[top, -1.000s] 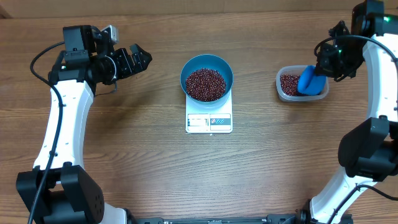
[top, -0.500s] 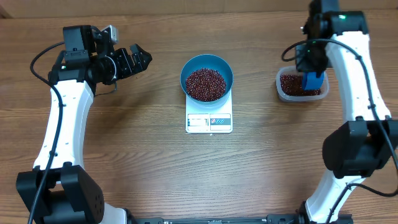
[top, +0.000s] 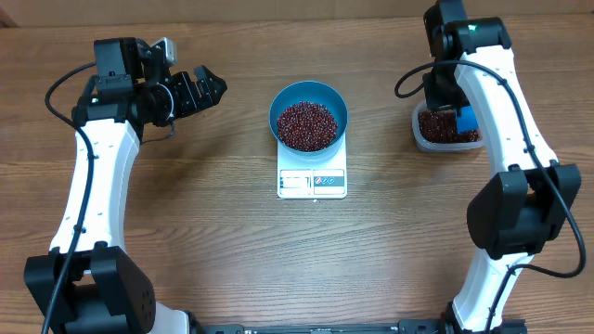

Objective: Scoop item into bowl and weigh 150g on scale
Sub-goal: 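Carry the empty scoop right back to the clear tub, right gripper, then lower the scoop into the tub and release it, right gripper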

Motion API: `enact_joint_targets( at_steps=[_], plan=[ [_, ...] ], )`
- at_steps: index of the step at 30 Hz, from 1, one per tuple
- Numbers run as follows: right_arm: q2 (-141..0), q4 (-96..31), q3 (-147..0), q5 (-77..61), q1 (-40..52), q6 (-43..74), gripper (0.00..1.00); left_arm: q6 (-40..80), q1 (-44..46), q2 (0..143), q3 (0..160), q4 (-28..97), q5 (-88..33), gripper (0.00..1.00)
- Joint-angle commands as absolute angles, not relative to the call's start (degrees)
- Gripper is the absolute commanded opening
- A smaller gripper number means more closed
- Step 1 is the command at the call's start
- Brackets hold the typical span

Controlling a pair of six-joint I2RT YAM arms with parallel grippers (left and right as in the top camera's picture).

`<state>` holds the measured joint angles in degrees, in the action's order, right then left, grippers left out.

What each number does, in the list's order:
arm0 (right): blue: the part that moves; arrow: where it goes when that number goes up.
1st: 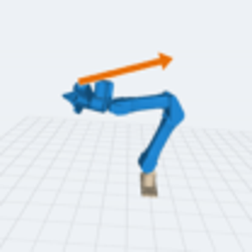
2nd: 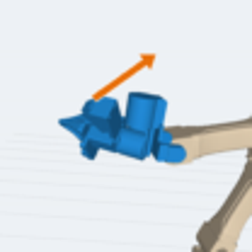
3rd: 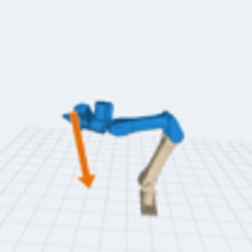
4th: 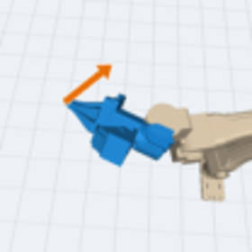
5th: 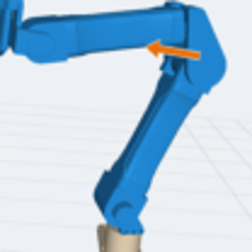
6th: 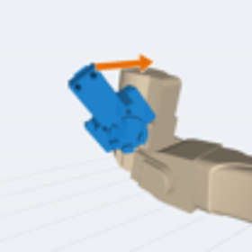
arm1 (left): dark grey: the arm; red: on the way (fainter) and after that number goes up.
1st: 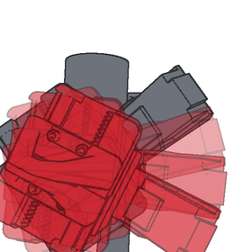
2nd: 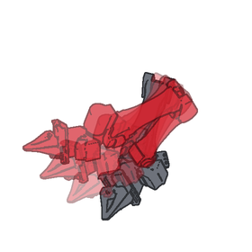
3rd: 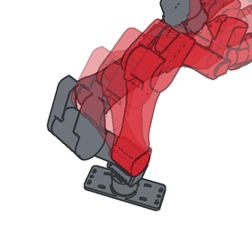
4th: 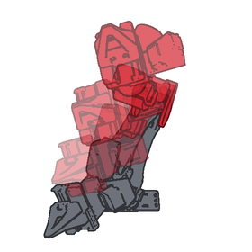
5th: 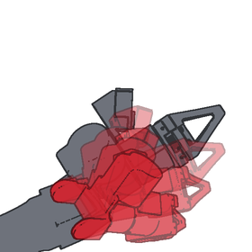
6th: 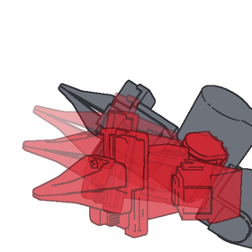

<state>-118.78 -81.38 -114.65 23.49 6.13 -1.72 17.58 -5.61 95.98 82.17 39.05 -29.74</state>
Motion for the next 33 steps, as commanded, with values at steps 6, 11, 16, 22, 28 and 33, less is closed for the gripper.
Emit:
enact_joint_targets(
  at_steps=[6,11,16,22,28,33],
  plan=[
    [-119.8,-79.0,-115.5,24.6,3.5,-1.5,0.04,16.9,-5.2,94.8,83.4,39.0,-29.4,0.99],
    [-119.9,-77.8,-115.4,21.5,2.3,-1.5,0.04,16.9,-5.2,94.8,83.4,39.0,-29.4,1.0],
    [-119.9,-76.9,-114.2,20.5,2.1,-1.5,0.04,16.9,-5.2,94.8,83.4,39.0,-29.4,1.0],
    [-119.9,-73.2,-108.6,20.5,1.8,-2.0,0.04,16.9,-5.2,94.8,83.4,39.0,-29.4,1.0],
    [-119.9,-70.7,-103.7,17.6,1.3,-2.0,0.04,16.9,-5.2,94.8,83.4,39.0,-29.4,1.0],
    [-119.9,-70.8,-103.7,11.8,1.2,-2.0,0.04,16.9,-5.2,94.8,83.4,39.0,-29.4,1.0]
  ],
)
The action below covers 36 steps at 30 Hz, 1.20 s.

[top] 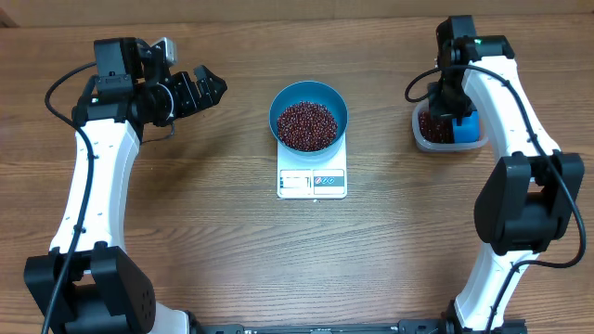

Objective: Scoop item into bowl and weigh 150g on scale
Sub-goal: 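Lower the scoop into the tub and release it, right gripper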

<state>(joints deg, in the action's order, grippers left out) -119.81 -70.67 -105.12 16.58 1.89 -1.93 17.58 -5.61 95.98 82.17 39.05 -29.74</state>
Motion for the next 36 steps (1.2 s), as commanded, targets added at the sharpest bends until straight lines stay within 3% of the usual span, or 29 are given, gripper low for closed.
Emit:
enact_joint_targets(
  at_steps=[1,13,18,21,29,36],
  plan=[
    [-119.9,-70.7,-103.7,11.9,1.3,-2.0,0.04,16.9,-5.2,94.8,83.4,39.0,-29.4,1.0],
    [-119.9,-72.9,-107.3,17.1,0.3,-2.0,0.05,16.9,-5.2,94.8,83.4,39.0,-29.4,0.99],
    [-119.9,-73.4,-107.4,13.7,-1.3,-1.9,0.19,16.9,-5.2,94.8,83.4,39.0,-29.4,0.99],
    [-119.9,-73.3,-107.4,12.8,-2.1,-1.8,0.23,16.9,-5.2,94.8,83.4,39.0,-29.4,1.0],
    [-119.9,-73.4,-107.7,13.5,-4.4,-1.8,0.48,16.9,-5.2,94.8,83.4,39.0,-29.4,0.99],
    [-119.9,-74.1,-109.2,14.3,-6.2,-1.7,0.54,16.9,-5.2,94.8,83.4,39.0,-29.4,0.99]
  ],
)
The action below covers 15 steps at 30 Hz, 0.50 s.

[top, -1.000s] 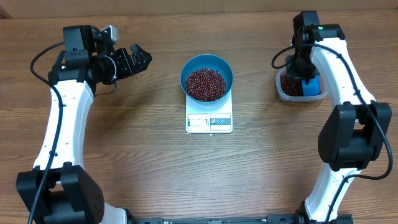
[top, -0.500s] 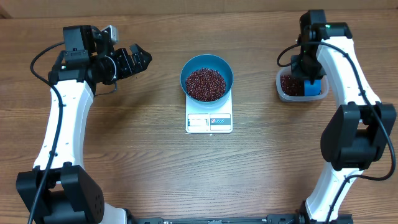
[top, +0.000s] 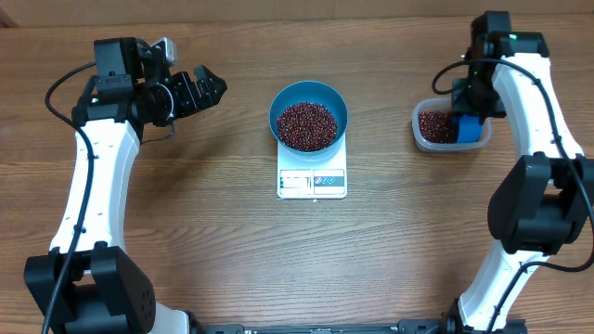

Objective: Scoop item into bowl and weigh 150g on scale
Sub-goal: 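Lower the scoop into the tub and release it, right gripper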

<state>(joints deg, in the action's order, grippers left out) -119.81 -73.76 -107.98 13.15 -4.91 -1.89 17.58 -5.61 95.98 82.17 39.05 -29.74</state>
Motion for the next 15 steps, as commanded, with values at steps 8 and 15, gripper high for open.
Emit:
enact_joint_targets(
  at_steps=[8,15],
  plan=[
    [-119.8,-76.8,-115.8,13.8,-6.2,-1.7,0.69,16.9,-5.2,94.8,83.4,39.0,-29.4,1.0],
    [-119.7,-79.8,-122.5,7.2,-6.2,-1.7,0.82,16.9,-5.2,94.8,83.4,39.0,-29.4,0.99]
  ],
)
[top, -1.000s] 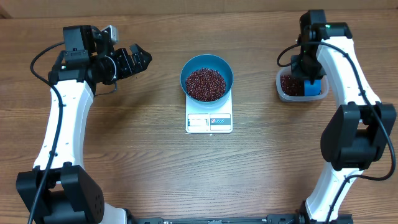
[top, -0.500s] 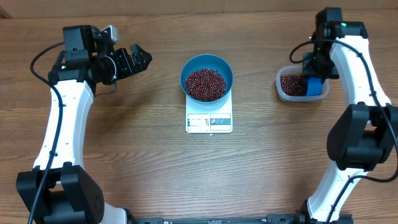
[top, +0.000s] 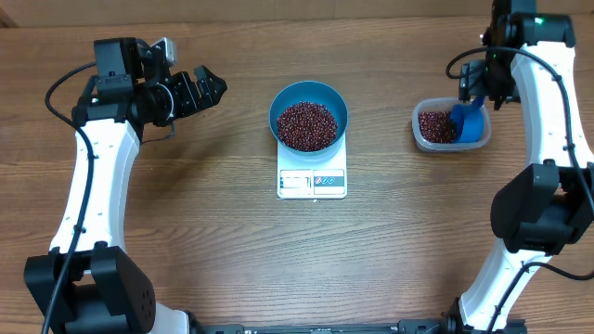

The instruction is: Scoop item into bowl and weigh 150g on scale

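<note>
A blue bowl (top: 309, 113) filled with red beans stands on the white scale (top: 312, 182) at the table's middle. At the right a clear container (top: 436, 128) holds more red beans, and a blue scoop (top: 471, 122) rests in its right side with its handle rising to the upper right. My right gripper (top: 482, 82) hovers just above the scoop's handle; whether its fingers hold the handle is hidden by the wrist. My left gripper (top: 212, 85) hangs open and empty at the far left, well away from the bowl.
The scale's display (top: 312, 183) faces the front edge, its reading too small to make out. Bare wooden table (top: 232, 250) lies in front of the scale and between the bowl and each arm.
My right arm has shifted further right and back, so the wrist no longer covers the container. The blue scoop now shows more fully in the container's right side. The left arm is unchanged.
At first my right gripper was low over the bean container with the blue scoop beneath it. At each later moment the wrist stood further right and back, while the scoop stayed in the container. The bowl, scale and left arm kept their places throughout.
</note>
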Motion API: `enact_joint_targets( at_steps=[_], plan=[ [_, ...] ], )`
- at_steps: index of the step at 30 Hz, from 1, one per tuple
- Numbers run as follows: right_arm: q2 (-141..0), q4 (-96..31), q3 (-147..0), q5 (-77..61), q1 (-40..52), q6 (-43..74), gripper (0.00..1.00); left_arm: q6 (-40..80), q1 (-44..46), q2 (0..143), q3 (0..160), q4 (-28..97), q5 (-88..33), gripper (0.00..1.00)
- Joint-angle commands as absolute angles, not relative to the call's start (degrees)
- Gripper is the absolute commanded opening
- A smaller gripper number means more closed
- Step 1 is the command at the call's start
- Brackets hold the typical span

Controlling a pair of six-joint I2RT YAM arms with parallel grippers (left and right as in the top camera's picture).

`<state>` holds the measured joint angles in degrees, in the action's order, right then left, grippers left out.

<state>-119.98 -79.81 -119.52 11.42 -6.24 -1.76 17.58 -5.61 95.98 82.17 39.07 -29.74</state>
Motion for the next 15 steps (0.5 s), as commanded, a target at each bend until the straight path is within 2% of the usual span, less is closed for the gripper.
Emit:
enact_joint_targets(
  at_steps=[1,5,15],
  plan=[
    [-119.7,-79.6,-123.0,5.9,-6.2,-1.7,0.87,16.9,-5.2,94.8,83.4,39.0,-29.4,1.0],
    [-119.8,-74.4,-123.1,5.2,-6.2,-1.7,1.0,16.9,-5.2,94.8,83.4,39.0,-29.4,1.0],
    [-119.8,-71.6,-123.1,5.2,-6.2,-1.7,1.0,16.9,-5.2,94.8,83.4,39.0,-29.4,1.0]
  ],
)
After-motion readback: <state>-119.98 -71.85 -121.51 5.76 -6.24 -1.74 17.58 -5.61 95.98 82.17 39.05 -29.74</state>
